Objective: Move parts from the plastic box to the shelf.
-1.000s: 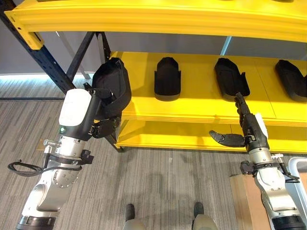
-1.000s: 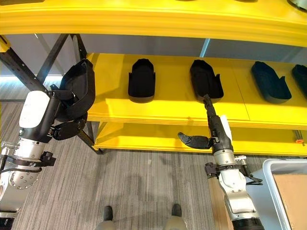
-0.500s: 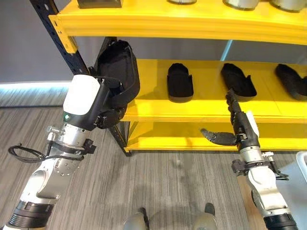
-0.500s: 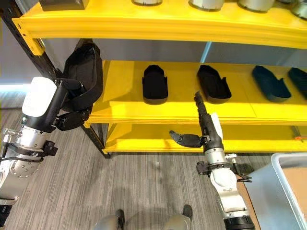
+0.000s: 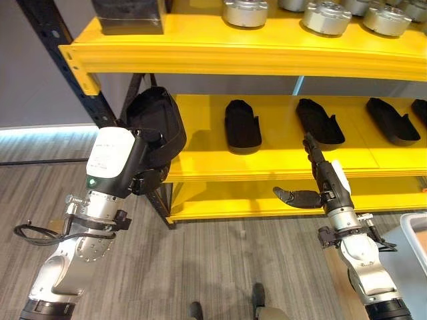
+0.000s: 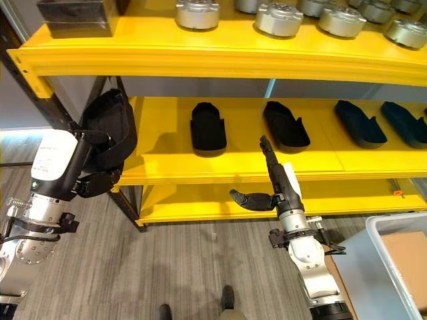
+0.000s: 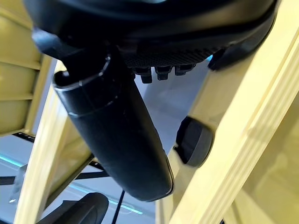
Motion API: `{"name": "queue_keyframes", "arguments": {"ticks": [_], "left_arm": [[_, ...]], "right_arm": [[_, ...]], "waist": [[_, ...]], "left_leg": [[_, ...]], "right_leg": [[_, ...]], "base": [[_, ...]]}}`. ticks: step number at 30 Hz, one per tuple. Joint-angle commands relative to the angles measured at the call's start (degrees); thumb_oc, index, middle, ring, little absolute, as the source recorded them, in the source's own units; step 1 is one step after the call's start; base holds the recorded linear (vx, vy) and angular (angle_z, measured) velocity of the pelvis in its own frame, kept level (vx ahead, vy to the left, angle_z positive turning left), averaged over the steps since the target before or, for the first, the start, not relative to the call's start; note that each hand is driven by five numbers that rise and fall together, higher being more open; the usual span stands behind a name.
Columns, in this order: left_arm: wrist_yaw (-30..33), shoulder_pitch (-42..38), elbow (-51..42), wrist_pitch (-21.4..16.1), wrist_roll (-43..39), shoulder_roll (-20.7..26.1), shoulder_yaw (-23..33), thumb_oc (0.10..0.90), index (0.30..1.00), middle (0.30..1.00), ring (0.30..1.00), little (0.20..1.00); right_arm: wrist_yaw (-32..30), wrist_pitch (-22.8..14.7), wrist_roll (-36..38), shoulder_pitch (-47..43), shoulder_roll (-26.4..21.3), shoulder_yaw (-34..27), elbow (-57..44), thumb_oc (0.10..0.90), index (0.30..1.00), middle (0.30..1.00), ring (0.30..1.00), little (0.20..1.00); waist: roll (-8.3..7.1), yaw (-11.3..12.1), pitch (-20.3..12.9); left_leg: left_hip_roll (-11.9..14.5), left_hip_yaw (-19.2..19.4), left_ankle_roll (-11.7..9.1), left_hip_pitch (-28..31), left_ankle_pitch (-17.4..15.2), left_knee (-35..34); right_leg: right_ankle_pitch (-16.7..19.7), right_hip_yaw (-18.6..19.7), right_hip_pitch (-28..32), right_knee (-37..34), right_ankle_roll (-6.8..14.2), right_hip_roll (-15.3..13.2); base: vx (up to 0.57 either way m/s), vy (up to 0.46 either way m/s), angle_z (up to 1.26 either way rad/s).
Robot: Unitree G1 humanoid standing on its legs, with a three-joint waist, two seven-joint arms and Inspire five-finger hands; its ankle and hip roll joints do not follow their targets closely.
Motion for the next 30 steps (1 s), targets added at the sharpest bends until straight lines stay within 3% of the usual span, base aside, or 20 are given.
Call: {"name": "queue_keyframes", "arguments": {"ticks": [1,15,18,19,21,23,24,25,26,30], "left_arm": [[3.92,-6.22,-7.11,-3.29,-1.32,-0.62,4.76,0.400,0.300,0.300,0.300,0.300],[3.86,-8.08,-6.88,-3.18,-2.16,-1.13,2.50,0.400,0.300,0.300,0.300,0.300],[3.55,-7.12,-6.33,-2.96,-2.74,-2.02,3.11,0.400,0.300,0.300,0.300,0.300],[3.62,-6.49,-6.31,-2.78,-2.88,-2.43,3.62,0.400,0.300,0.300,0.300,0.300],[3.42,-7.31,-6.57,-2.44,-3.20,-2.90,3.59,0.400,0.300,0.300,0.300,0.300],[3.74,-7.07,-6.71,-2.43,-3.23,-3.08,3.95,0.400,0.300,0.300,0.300,0.300],[3.84,-6.42,-6.89,-2.41,-3.40,-3.17,4.76,0.400,0.300,0.300,0.300,0.300],[3.73,-6.27,-6.93,-2.46,-3.52,-3.14,4.95,0.400,0.300,0.300,0.300,0.300],[3.77,-5.91,-6.92,-2.59,-3.71,-3.13,5.22,0.400,0.300,0.300,0.300,0.300],[4.23,-7.36,-6.57,-2.54,-4.01,-2.61,4.25,0.400,0.300,0.300,0.300,0.300]], "right_arm": [[-1.21,-5.37,0.64,-5.06,-3.39,-3.08,-5.06,0.900,1.000,1.000,1.000,1.000],[-1.87,-5.66,0.29,-4.75,-4.06,-3.55,-5.83,0.900,1.000,1.000,1.000,1.000],[-1.89,-5.76,0.65,-5.39,-4.56,-2.85,-5.14,0.900,1.000,1.000,1.000,1.000],[-1.69,-5.95,1.32,-6.04,-5.21,-2.12,-4.98,0.900,1.000,1.000,1.000,1.000],[-1.78,-5.91,1.77,-7.81,-6.21,-1.20,-5.00,0.900,1.000,1.000,1.000,1.000],[-1.89,-5.99,1.83,-7.81,-6.09,-1.20,-5.08,0.900,1.000,1.000,1.000,1.000],[-2.72,-6.14,0.71,-7.53,-6.13,-1.67,-5.53,0.900,1.000,1.000,1.000,1.000],[-2.78,-6.09,0.56,-7.51,-6.05,-1.63,-5.69,0.900,1.000,1.000,1.000,1.000],[-3.05,-6.08,0.49,-7.43,-5.78,-1.33,-5.42,0.900,1.000,1.000,1.000,1.000],[-3.70,-5.91,0.03,-6.62,-5.78,-1.31,-5.25,0.900,1.000,1.000,1.000,1.000]], "waist": [[1.36,-0.71,-6.38],[3.20,-1.26,-6.24],[3.11,-0.84,-5.36],[2.89,0.26,-4.00],[1.78,1.25,-1.66],[1.93,0.95,-1.67],[2.50,0.77,-1.96],[2.76,0.75,-2.15],[3.05,1.06,-2.42],[4.74,1.39,-1.72]], "left_leg": [[3.97,-1.64,-0.29,2.28,-6.76,4.16],[7.30,-2.85,-2.27,2.40,-5.22,3.28],[9.42,-4.47,-3.70,-0.32,-2.98,12.12],[8.70,-6.08,-4.01,-4.58,1.98,22.35],[6.51,-8.93,-4.21,-11.51,6.75,35.28],[7.13,-9.31,-4.04,-13.00,6.97,35.61],[9.42,-8.96,-3.92,-14.33,6.04,27.80],[10.07,-9.13,-3.82,-13.96,5.44,23.63],[11.20,-8.48,-3.94,-12.77,6.60,13.37],[13.79,-8.28,-5.80,-13.80,11.57,1.83]], "right_leg": [[-3.06,0.23,-2.30,4.85,2.97,-3.44],[-8.66,-0.42,-3.03,11.32,1.04,-1.72],[-11.10,0.37,-2.08,12.27,-1.55,1.06],[-11.43,1.19,-0.63,11.38,-3.34,2.00],[-11.74,0.77,0.25,10.84,-5.81,1.90],[-12.47,0.50,0.21,11.11,-6.10,2.16],[-13.62,0.43,0.25,11.48,-5.14,2.32],[-13.98,0.63,0.31,11.70,-4.78,2.41],[-14.81,0.95,0.52,11.92,-4.19,2.43],[-17.20,1.80,0.43,16.62,-2.92,2.75]], "base": [[0.05,-0.066,0.00],[0.03,-0.075,0.08],[0.04,-0.297,0.17],[-0.01,-0.287,-0.18],[-0.04,-0.273,-0.31],[0.04,-0.078,0.20],[0.14,0.032,0.15],[0.22,0.073,0.24],[0.19,0.112,0.08],[0.14,0.097,-0.34]]}}
